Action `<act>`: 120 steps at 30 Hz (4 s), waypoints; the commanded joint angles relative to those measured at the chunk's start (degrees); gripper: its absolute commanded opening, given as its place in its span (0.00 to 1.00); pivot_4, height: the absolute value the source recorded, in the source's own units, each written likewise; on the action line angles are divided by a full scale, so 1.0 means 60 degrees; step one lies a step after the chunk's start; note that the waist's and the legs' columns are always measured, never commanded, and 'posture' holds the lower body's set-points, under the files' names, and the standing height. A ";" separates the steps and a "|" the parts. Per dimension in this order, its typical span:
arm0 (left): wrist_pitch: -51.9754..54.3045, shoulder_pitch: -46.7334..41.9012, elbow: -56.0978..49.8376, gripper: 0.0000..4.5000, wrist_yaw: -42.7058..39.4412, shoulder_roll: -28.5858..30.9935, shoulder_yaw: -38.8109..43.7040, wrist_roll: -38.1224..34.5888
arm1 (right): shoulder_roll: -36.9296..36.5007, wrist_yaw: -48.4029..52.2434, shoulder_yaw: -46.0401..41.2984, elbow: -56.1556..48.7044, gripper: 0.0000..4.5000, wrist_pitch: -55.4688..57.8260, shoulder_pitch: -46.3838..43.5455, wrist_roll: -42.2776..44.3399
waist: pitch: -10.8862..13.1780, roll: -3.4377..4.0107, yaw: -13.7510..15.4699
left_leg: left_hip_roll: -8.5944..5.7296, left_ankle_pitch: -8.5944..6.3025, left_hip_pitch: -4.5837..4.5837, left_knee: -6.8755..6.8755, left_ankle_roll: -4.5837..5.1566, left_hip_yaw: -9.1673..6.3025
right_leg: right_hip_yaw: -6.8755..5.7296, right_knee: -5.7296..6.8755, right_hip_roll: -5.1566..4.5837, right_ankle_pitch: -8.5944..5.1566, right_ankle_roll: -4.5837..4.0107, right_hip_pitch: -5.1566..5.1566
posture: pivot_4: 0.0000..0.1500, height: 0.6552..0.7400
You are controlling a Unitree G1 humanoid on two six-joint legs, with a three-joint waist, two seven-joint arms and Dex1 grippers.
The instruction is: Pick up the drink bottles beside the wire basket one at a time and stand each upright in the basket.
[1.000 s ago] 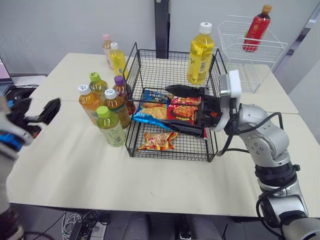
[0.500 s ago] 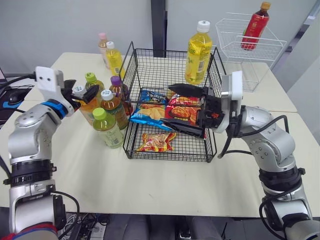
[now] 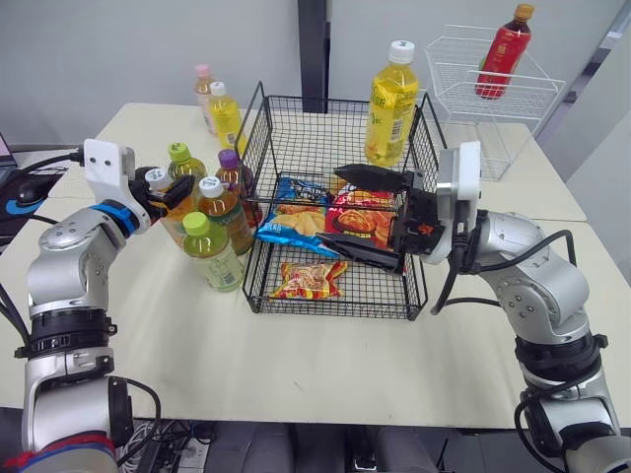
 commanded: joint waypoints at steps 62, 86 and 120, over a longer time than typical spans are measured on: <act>-0.2427 -0.9818 0.7474 0.31 -0.3287 -0.3590 -0.1919 0.1294 | 0.1430 -0.4672 -0.0364 -0.2474 1.00 -0.1432 0.1686 -0.3796 | 0.0039 -0.0007 -0.0066 | -0.0017 0.0022 -0.0076 0.0049 -0.0035 -0.0023 | -0.0015 0.0003 0.0004 0.0002 0.0007 -0.0049 | 1.00 1.00; -0.1602 -0.9305 0.6334 0.99 -0.3432 -0.2535 -0.0863 0.0997 | 0.1379 -0.4298 -0.0431 -0.2196 1.00 -0.1172 0.1438 -0.3372 | 0.0038 -0.0004 -0.0219 | -0.0015 0.0022 -0.0071 0.0065 -0.0036 -0.0026 | -0.0014 0.0020 0.0005 0.0003 0.0006 -0.0044 | 1.00 1.00; 0.5673 0.7397 -0.8785 0.99 0.0409 -0.1521 0.8366 -0.5057 | 0.1094 0.0438 0.0120 0.0940 1.00 -0.0466 -0.0498 -0.0095 | 0.0001 -0.0035 -0.0015 | 0.0003 0.0005 0.0021 0.0111 -0.0009 -0.0035 | 0.0003 0.0136 -0.0007 -0.0008 -0.0012 0.0011 | 1.00 1.00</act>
